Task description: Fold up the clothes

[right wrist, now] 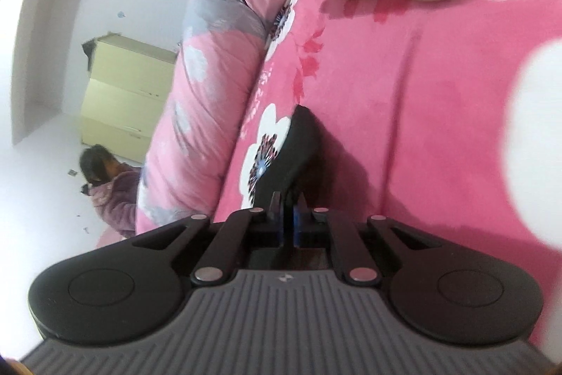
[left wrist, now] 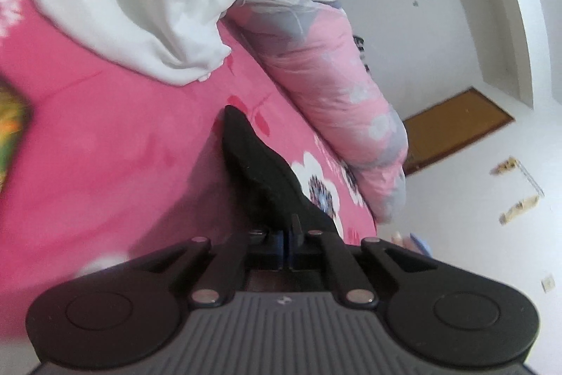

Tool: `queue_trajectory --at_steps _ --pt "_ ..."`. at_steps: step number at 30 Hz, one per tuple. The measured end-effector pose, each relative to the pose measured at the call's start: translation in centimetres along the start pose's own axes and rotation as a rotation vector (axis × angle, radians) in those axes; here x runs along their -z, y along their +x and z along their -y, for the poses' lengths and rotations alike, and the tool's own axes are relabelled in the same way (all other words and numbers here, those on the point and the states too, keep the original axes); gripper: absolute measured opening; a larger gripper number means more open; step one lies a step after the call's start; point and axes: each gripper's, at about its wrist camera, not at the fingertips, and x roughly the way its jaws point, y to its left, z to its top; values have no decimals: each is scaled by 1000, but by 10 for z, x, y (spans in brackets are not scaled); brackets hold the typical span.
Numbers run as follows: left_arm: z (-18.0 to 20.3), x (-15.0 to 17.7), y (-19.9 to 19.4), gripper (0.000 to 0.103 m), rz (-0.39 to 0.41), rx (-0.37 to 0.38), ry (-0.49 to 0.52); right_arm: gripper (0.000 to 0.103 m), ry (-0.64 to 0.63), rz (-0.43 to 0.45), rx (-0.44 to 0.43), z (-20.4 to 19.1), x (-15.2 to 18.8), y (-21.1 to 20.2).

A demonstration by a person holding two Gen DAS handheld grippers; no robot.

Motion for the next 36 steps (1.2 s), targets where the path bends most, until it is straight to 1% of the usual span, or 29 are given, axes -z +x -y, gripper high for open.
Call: queue_trajectory --at_steps 3,6,7,10,12,14,16,18,21,23,24,26,28,30,32,33,35,36 --pt "-5 20 -41 3 -29 -15 11 3 22 -7 5 13 22 -43" --pt "-23 44 -68 3 -58 -53 -3 3 47 -12 38 33 46 -79" --pt "-32 52 -70 3 -68 -69 -8 3 57 -21 55 42 53 -86" --pt "-57 63 -63 3 -97 -100 -27 4 77 -46 116 71 64 -85" --pt "-68 66 -60 4 -112 -114 -31 4 118 -54 99 85 64 -83" --pt "-71 66 -63 5 -109 -120 -26 5 138 -59 87 89 60 -86" --pt "-67 65 -68 9 -100 -136 19 5 86 -24 128 81 54 -96" --pt "-64 64 -73 12 -103 -154 42 7 26 22 184 74 48 -110" --pt "-59 64 -82 14 -113 -190 78 7 -53 85 247 64 42 -127" --pt "-50 64 -89 17 -103 -226 117 7 -142 100 277 49 42 -129" --pt "-45 64 -93 22 -92 -245 141 7 -201 102 292 40 43 -127" --pt "-31 62 -107 28 -40 -277 219 8 -345 100 305 18 50 -120" --pt "-13 63 -116 40 14 -287 317 8 -497 81 279 -6 63 -106" --pt "5 65 -116 48 44 -281 419 8 -656 45 242 -29 80 -92" --pt "23 71 -106 50 27 -268 516 8 -833 -26 208 -45 107 -73" --pt "30 74 -96 50 3 -267 549 8 -923 -73 196 -51 123 -62" --pt "41 84 -74 50 -49 -263 598 8 -1088 -163 176 -61 154 -40" --pt "44 89 -64 50 -72 -258 617 7 -1143 -198 175 -63 166 -32"
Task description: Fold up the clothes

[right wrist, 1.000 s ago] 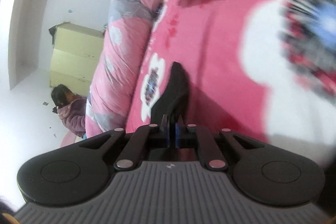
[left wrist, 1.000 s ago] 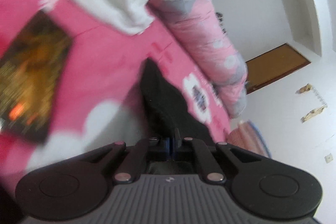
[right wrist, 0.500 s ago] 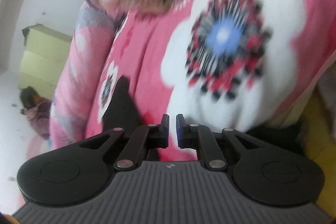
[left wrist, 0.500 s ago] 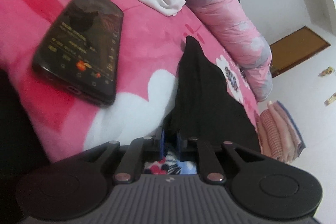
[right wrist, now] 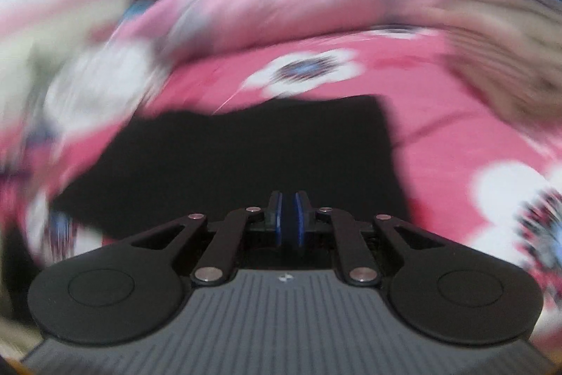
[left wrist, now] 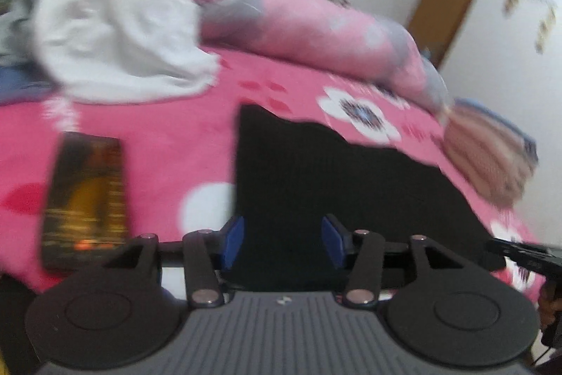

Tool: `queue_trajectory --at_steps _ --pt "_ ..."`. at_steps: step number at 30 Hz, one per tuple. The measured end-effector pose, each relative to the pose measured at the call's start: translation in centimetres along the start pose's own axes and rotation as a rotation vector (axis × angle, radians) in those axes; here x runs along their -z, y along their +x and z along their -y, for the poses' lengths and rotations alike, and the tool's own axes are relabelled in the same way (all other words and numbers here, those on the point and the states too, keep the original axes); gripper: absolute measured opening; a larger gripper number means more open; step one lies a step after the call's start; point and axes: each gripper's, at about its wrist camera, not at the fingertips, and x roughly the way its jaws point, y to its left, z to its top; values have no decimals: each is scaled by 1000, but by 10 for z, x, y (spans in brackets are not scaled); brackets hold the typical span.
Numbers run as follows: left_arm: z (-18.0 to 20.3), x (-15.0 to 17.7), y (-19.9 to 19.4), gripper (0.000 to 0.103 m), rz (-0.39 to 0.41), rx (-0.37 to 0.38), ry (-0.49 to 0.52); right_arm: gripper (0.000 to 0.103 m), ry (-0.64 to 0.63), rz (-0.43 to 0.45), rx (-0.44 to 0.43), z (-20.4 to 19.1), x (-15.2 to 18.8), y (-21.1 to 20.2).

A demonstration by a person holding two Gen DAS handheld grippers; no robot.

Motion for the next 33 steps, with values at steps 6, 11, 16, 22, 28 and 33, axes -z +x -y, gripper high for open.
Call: queue_trajectory --at_steps 6,11,16,22,28,33 --pt "15 10 26 49 -66 40 39 9 -102 -118 33 -1 30 0" --pt "19 3 41 50 -46 73 69 16 -159 -180 26 5 8 -21" --pt "31 5 61 50 -52 58 166 17 -207 -75 -11 -20 -51 13" --pt "28 11 65 50 -33 51 226 17 -305 -87 -105 -73 -103 109" --pt "19 14 70 53 -25 95 260 17 -357 -218 -99 -79 -127 214" --pt "6 18 73 54 -22 149 243 17 -335 -194 -60 -66 -138 257"
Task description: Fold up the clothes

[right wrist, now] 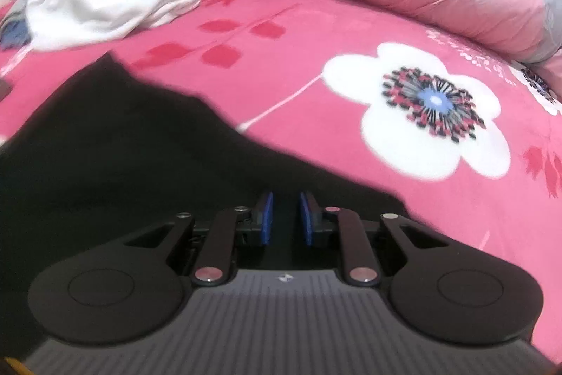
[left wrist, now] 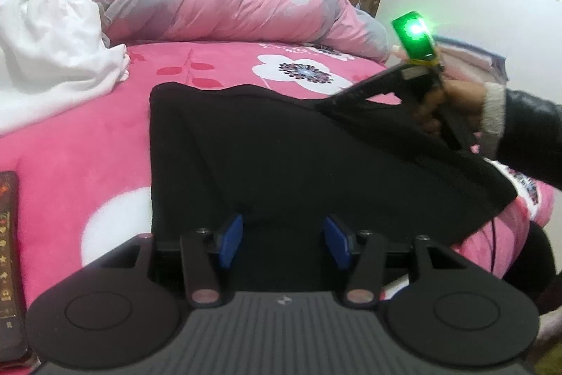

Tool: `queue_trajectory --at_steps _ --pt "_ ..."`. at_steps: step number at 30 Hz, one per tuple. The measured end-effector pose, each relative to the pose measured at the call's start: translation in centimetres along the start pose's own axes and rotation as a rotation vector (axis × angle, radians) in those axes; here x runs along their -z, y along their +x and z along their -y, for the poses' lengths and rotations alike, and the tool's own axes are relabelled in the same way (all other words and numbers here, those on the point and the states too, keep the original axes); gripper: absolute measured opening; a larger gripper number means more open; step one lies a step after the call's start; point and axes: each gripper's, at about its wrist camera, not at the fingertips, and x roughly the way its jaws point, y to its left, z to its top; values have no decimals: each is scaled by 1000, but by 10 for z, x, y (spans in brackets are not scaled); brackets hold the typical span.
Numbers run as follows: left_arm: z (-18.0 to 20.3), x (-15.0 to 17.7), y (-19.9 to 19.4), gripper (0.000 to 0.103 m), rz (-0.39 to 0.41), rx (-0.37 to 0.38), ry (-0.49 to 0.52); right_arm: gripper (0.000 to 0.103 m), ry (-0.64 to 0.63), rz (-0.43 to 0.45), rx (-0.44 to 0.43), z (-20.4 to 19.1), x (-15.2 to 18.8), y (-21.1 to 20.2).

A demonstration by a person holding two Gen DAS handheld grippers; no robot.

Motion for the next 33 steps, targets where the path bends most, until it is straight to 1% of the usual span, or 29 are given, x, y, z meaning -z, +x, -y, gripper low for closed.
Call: queue_trajectory --at_steps 2,5,6,8,10,11,17,20,22,23,24,25,27,30,33 --pt "-5 0 -1 55 6 22 -21 17 7 15 35 6 -3 0" --pt "-6 2 -2 58 13 35 -24 18 14 35 95 14 -7 -5" --pt "-5 2 -3 60 14 37 -21 18 13 54 79 15 -9 -10" --pt "-4 2 -4 63 16 41 -19 21 -9 96 -29 11 -9 -23" --pt "-3 1 -6 64 18 40 -16 25 -45 107 -126 4 -9 -30" --pt "-3 1 -7 65 19 37 -13 27 -70 100 -154 0 -10 -29" --pt "-4 -1 -12 65 29 8 -8 28 -226 36 -262 -19 -15 -8" --pt "-5 -2 -13 65 32 0 -7 27 -296 13 -251 -26 -20 2" --pt "-5 -2 -13 65 33 -2 -8 25 -309 1 -260 -28 -22 6" --pt "-6 -2 -13 65 34 -1 -9 22 -313 -4 -264 -28 -23 6" --pt "-5 -2 -12 65 33 -1 -10 10 -318 -4 -269 -29 -23 5" --pt "-5 -2 -11 65 33 -1 -10 6 -327 2 -262 -30 -23 3" --pt "-6 -2 -11 65 32 0 -9 3 -350 22 -234 -34 -23 -2" --pt "-6 -1 -10 65 31 2 -8 0 -350 58 -215 -35 -24 -9" --pt "-7 -1 -10 65 31 2 -10 0 -344 72 -209 -34 -25 -12"
